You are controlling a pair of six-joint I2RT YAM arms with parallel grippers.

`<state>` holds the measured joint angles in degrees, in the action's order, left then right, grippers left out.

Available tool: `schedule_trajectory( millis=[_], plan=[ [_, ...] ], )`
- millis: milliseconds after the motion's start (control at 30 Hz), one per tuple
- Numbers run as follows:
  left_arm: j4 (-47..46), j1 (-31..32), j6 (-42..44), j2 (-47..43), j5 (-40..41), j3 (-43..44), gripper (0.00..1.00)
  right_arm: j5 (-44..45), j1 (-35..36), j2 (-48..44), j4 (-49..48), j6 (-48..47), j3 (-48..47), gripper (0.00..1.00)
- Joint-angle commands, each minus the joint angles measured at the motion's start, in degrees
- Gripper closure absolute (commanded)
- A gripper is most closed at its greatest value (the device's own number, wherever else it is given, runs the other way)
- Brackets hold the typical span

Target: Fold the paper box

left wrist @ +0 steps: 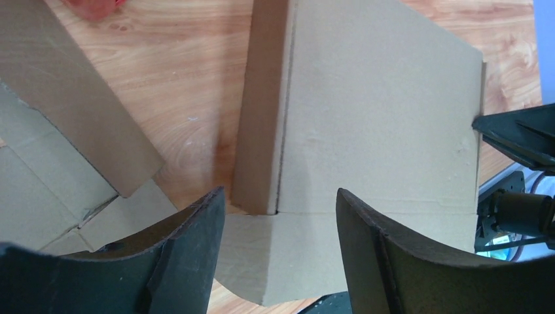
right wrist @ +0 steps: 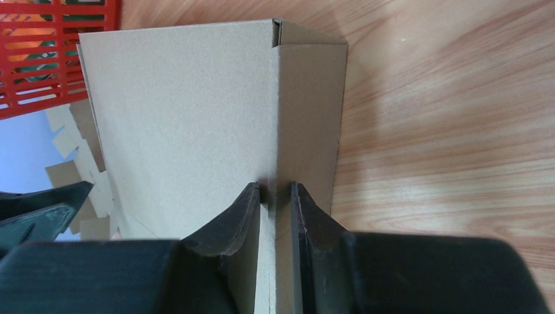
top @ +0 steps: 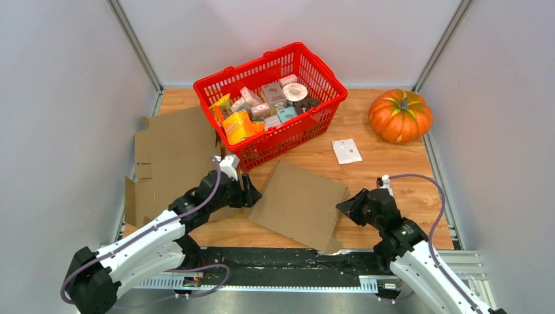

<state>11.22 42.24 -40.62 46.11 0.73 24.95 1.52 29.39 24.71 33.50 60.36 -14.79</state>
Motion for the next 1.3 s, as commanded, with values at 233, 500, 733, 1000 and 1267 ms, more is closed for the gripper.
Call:
schedule_trajectory(
  millis=[233, 500, 733, 1000, 1267],
  plan=[
    [-7.18, -4.36, -1.92, 5.84, -9.08, -0.43, 0.29, -2.50, -5.74, -4.50, 12.47, -5.33, -0.40, 0.87],
    [-10.96, -4.36, -0.25, 10.48, -13.21, -0.52, 0.27, -4.33, -6.18, 5.95, 3.34, -9.81, -2.97, 0.83],
    [-10.52, -4.45, -0.42, 9.89, -12.17, 0.10, 0.26, -8.19, -13.46, 9.40, 0.96, -11.49, -2.88, 0.98],
    [-9.47, -5.85, -0.69, 7.85, -11.62, 2.46, 0.23, -13.73, -22.52, 10.44, -0.27, -14.30, -0.25, 1.00],
    [-17.19, -6.55, -5.78, 16.46, -15.40, 3.00, 0.23, -17.86, -27.71, 15.45, -2.56, -17.47, -1.12, 1.00]
  ],
)
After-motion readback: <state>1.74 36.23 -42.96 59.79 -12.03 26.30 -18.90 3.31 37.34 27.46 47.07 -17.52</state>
